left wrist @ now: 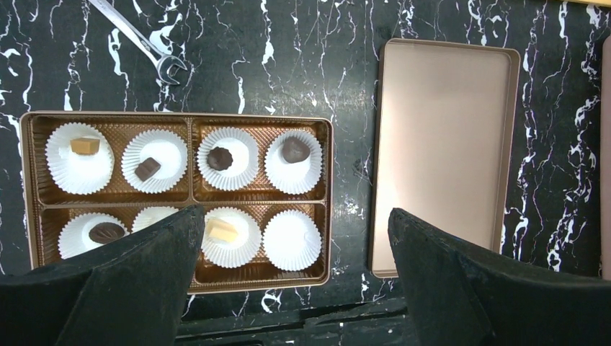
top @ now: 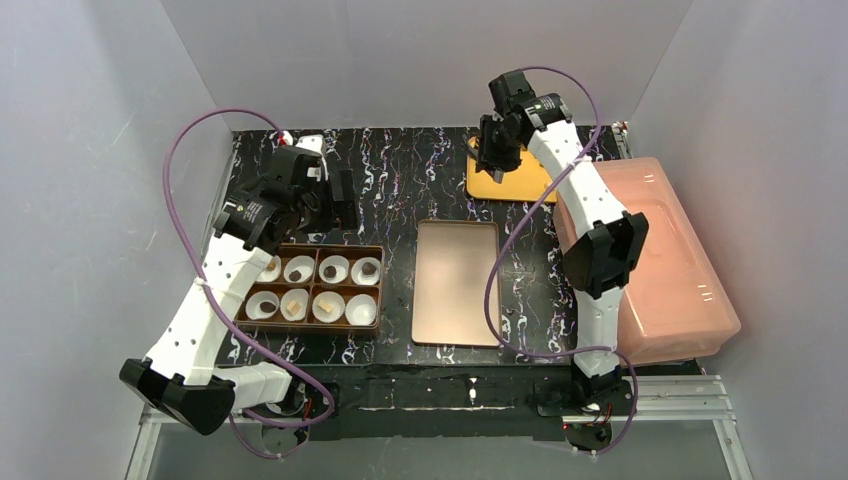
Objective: Pack the chocolate
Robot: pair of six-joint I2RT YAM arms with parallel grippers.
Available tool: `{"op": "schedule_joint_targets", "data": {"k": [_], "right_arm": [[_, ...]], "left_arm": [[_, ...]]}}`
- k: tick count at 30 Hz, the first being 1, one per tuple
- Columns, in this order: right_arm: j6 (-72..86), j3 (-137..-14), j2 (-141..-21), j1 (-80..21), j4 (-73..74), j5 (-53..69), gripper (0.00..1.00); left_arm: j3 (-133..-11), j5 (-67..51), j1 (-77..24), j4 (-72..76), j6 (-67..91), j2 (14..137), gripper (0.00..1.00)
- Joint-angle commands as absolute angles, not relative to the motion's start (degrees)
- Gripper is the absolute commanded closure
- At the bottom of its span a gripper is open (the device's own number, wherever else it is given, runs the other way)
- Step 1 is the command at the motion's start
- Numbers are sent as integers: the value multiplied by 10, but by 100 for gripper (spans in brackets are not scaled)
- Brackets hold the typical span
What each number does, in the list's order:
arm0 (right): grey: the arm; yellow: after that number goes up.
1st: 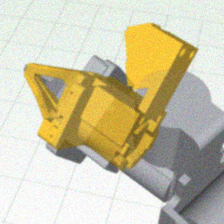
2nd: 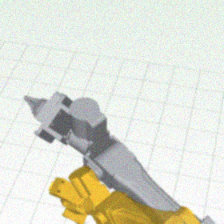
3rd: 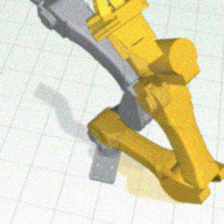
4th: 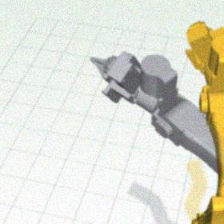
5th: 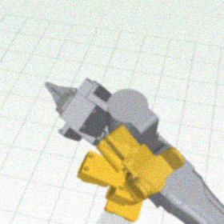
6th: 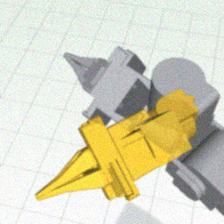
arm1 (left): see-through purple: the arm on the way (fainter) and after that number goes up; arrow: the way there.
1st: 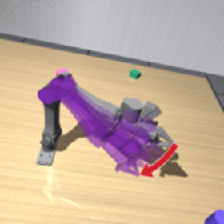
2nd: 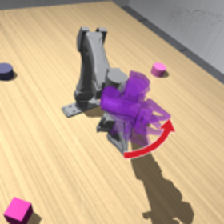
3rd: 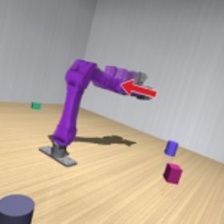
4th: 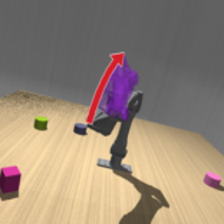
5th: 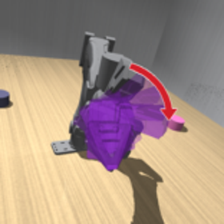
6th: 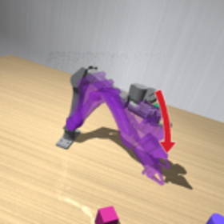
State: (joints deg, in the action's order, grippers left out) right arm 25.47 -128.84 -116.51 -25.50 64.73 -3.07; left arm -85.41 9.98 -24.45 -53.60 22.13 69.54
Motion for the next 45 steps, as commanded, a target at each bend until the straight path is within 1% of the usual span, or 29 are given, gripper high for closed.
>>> {"op": "schedule_joint_targets", "data": {"k": [1, 9, 18, 27, 39, 45], "right_arm": [[238, -1314, -1184, -229, 627, -47, 54], [208, -1369, -1252, -206, 613, -63, 53], [192, -1328, -1246, -181, 596, -119, 53], [168, -1348, -1270, -161, 605, -106, 52], [155, -1364, -1311, -154, 576, -67, 52], [159, -1356, -1327, -152, 571, -73, 52]], "left_arm": [[-844, 83, -244, -526, 220, 674, 1], [-853, 80, -244, -528, 210, 681, 1], [-858, 84, -244, -535, 208, 686, 1], [-868, 89, -244, -552, 210, 685, 0], [-888, 96, -244, -572, 213, 686, 1], [-889, 98, -244, -578, 214, 685, 1]]}}
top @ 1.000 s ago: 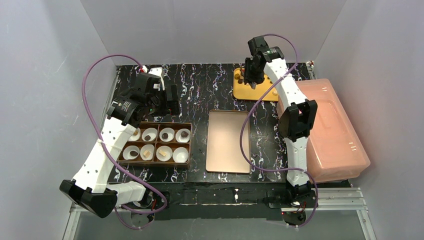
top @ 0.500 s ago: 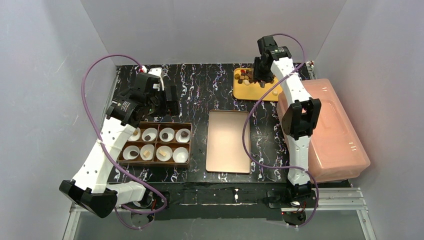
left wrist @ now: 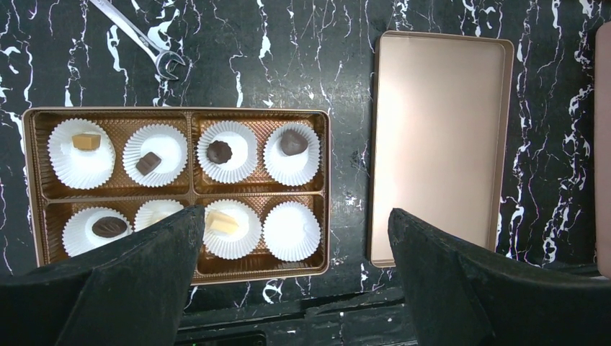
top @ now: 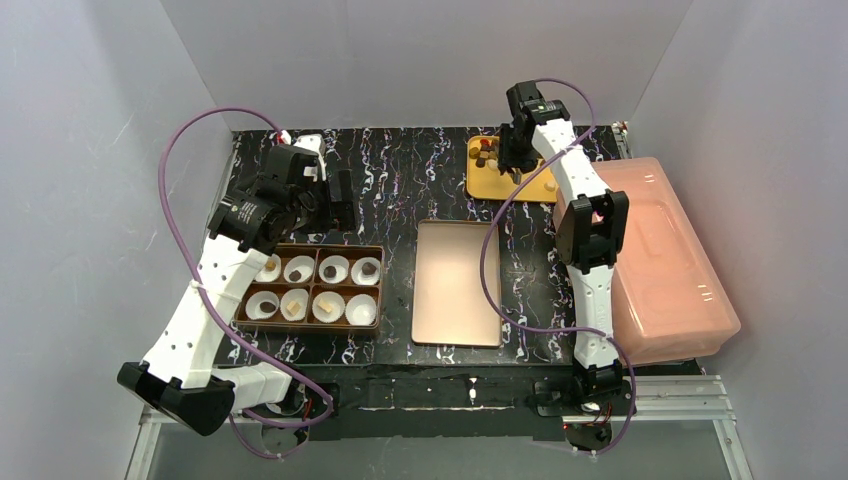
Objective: Pack the chocolate
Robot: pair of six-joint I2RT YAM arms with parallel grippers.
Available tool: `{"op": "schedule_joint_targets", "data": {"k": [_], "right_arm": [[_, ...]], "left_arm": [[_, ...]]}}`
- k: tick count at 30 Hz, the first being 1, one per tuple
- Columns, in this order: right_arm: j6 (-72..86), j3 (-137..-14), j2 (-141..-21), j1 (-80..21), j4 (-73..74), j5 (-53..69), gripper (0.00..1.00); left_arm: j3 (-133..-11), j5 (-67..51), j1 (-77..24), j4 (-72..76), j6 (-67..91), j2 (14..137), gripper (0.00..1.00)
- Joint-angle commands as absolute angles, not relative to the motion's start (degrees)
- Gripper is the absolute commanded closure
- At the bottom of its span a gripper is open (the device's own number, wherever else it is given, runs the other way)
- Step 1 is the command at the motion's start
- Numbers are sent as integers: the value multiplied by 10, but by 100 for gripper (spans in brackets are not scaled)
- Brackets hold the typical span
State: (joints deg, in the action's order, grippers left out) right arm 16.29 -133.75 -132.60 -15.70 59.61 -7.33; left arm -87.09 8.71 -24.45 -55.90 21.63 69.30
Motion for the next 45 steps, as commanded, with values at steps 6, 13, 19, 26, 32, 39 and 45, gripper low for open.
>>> {"op": "schedule_joint_targets", "data": {"k": [6, 13, 19, 26, 32, 39, 45], "right_arm": [[171, -1342, -1315, -148, 564, -70, 53], [180, -1340, -1312, -138, 560, -67, 54], [184, -1345, -1324, -137, 563, -50, 55], [177, -1352, -1334, -137, 554, -43, 54], [174, -1360, -1343, -137, 555, -39, 53], [169, -1361, -1348, -135, 554, -43, 53], [176, -1342, -1333, -135, 548, -32, 61]], "left_arm": [[-890, 98, -244, -581, 217, 684, 0], [-885, 96, -244, -579, 220, 684, 1], [-884, 98, -244, -580, 221, 681, 1], [-886, 96, -244, -581, 221, 683, 0], [-887, 95, -244, -581, 222, 683, 0], [-887, 94, -244, -581, 223, 685, 1], [-887, 93, -244, -581, 225, 685, 0]]}}
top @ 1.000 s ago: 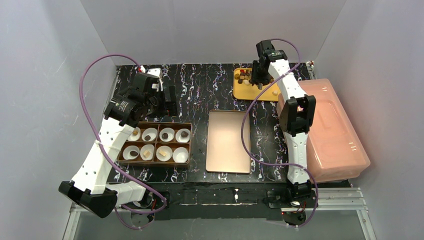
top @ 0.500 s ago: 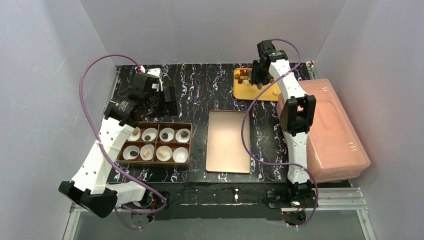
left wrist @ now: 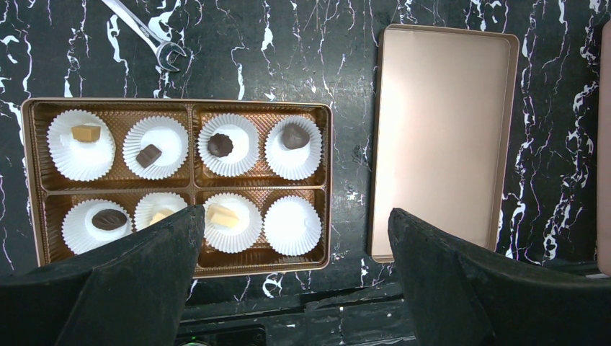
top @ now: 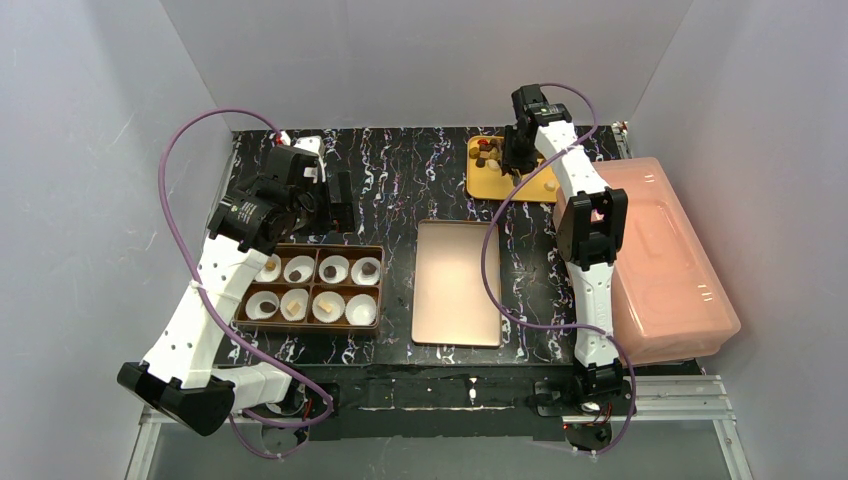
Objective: Pack the chocolate
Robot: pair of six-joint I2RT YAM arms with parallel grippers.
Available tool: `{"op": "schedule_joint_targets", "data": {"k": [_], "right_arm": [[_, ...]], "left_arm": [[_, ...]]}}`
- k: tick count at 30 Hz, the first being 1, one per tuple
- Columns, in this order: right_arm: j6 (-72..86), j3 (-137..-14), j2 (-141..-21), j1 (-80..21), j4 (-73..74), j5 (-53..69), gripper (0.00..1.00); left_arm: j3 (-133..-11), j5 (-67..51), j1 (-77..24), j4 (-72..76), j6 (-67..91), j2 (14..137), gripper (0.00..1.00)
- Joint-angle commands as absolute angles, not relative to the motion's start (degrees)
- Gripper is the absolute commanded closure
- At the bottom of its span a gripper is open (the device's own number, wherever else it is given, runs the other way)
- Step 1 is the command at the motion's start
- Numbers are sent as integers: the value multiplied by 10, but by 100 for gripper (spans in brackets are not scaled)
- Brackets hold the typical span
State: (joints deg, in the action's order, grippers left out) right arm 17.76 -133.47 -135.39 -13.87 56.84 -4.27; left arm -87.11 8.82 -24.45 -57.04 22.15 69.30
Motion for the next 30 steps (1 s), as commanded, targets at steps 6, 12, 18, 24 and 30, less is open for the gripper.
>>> {"op": "schedule_joint_targets", "data": {"k": [6, 12, 18, 24, 30], "right_arm": [[188, -1323, -1298, -135, 555, -27, 69], [203, -1286, -1244, -135, 561, -35, 71], [213, -1258, -1202, -135, 578, -42, 72], [216, -1226, -1160, -135, 579, -49, 73], [230, -1223, -1141, -135, 599, -31, 73]], "left_arm": [[-884, 92, -244, -579, 227, 684, 1], [-875, 91, -244, -573, 228, 679, 1], [-859, 90, -244, -562, 229, 672, 0], [-843, 93, -244, -554, 230, 664, 1], [-823, 97, -244, -545, 230, 655, 0]]}}
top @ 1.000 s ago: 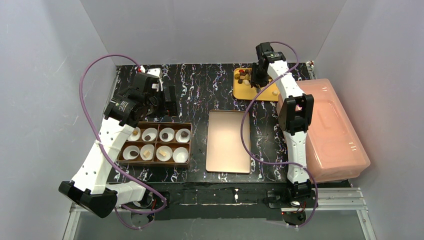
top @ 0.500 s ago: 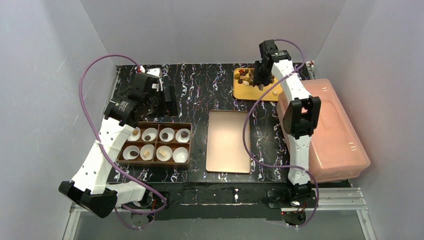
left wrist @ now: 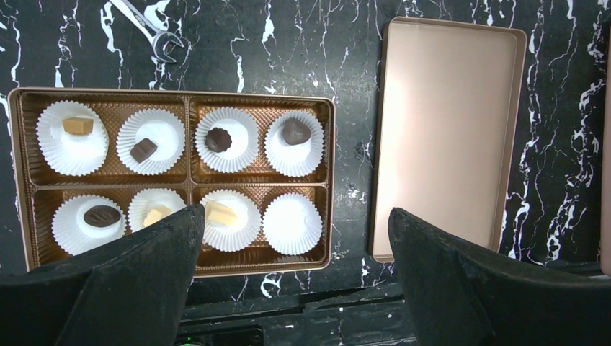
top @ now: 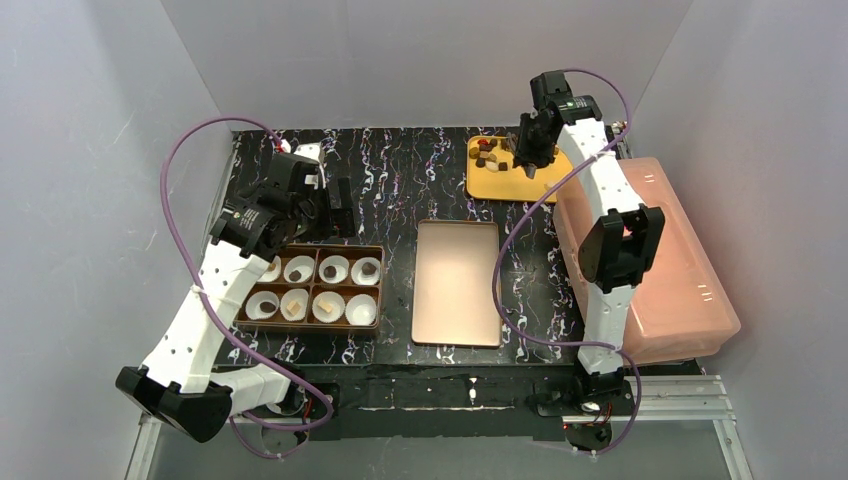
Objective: Pack the chocolate
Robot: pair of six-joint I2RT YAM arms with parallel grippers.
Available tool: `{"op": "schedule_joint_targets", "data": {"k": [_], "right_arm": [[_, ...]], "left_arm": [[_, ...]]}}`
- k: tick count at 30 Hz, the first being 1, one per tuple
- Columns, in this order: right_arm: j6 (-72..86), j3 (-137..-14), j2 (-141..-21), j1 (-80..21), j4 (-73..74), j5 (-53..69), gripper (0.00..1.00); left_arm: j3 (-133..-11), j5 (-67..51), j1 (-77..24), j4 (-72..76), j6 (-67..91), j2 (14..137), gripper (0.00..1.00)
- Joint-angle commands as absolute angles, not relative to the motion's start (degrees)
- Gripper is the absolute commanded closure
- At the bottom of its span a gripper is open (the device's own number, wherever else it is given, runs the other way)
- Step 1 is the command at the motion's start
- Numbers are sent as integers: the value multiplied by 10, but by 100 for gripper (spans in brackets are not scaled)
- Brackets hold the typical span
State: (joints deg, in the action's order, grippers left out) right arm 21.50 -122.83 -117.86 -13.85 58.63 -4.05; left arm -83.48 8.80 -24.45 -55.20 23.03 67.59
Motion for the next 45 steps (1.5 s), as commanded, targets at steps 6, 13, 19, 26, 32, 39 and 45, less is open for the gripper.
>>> {"op": "schedule_joint_targets", "data": {"k": [6, 13, 19, 26, 32, 39, 45], "right_arm": [[241, -1195, -1101, -139, 608, -4, 74], [242, -1131, -1024, -179, 614, 29, 74], [237, -1061, -943, -258, 625, 70, 74], [248, -984, -867, -388, 614, 159, 73], [259, -952, -853, -481, 590, 197, 73], [264, -935, -876, -548, 565, 195, 73], [266, -935, -908, -580, 558, 170, 73]], "left_arm": [[-813, 111, -244, -543, 227, 651, 1], [-815, 121, -244, -544, 226, 651, 0], [-823, 148, -244, -557, 226, 650, 1], [-830, 190, -244, -580, 225, 650, 1], [-831, 205, -243, -591, 228, 658, 0], [-833, 207, -243, -600, 229, 660, 0], [-834, 207, -243, -603, 227, 657, 1]]}}
